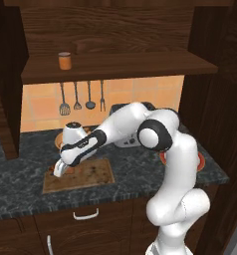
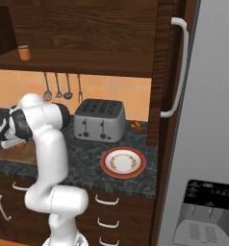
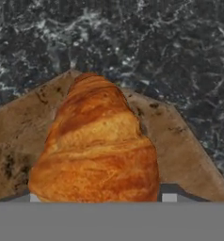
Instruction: From the different types of pastries on the counter, select a croissant and place it on the cutting board. Then retrieve a jar of jam from the cabinet and place it alongside the croissant on the cutting board.
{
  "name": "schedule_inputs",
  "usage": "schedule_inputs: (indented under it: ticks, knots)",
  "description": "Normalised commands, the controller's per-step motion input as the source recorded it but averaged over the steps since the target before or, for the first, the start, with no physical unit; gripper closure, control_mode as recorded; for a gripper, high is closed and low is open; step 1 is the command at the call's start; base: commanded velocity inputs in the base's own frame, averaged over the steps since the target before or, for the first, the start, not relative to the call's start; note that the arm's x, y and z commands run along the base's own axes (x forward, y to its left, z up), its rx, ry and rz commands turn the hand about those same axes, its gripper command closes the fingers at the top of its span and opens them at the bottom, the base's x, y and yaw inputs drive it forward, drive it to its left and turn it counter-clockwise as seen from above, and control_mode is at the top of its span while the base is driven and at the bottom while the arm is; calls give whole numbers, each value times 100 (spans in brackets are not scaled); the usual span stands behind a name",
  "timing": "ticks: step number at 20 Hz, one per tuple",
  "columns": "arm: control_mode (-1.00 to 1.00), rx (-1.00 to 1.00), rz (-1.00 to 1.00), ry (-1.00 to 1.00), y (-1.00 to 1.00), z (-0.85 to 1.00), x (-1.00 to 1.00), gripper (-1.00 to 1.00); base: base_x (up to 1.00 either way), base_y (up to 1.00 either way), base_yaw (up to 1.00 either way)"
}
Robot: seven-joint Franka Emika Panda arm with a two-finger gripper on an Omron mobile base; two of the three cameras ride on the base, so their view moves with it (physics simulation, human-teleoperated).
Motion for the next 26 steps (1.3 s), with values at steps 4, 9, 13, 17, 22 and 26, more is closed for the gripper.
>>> schedule_inputs:
  ticks: [4, 9, 13, 17, 22, 26]
  knots:
    - [-100, -1, 1, 0, 22, 0, 0, -100, 0, 0, 0]
    - [-100, -27, 18, -4, -11, 0, -17, -100, 0, 0, 0]
    - [-100, -33, 27, -9, -35, 0, -38, -100, 0, 0, 0]
    - [-100, 0, 11, -4, -29, 57, -26, -100, 0, 0, 0]
    - [-100, 25, 1, -9, -35, 98, -55, -100, 0, 0, 0]
    - [-100, 43, -6, -18, -58, 53, -100, -100, 0, 0, 0]
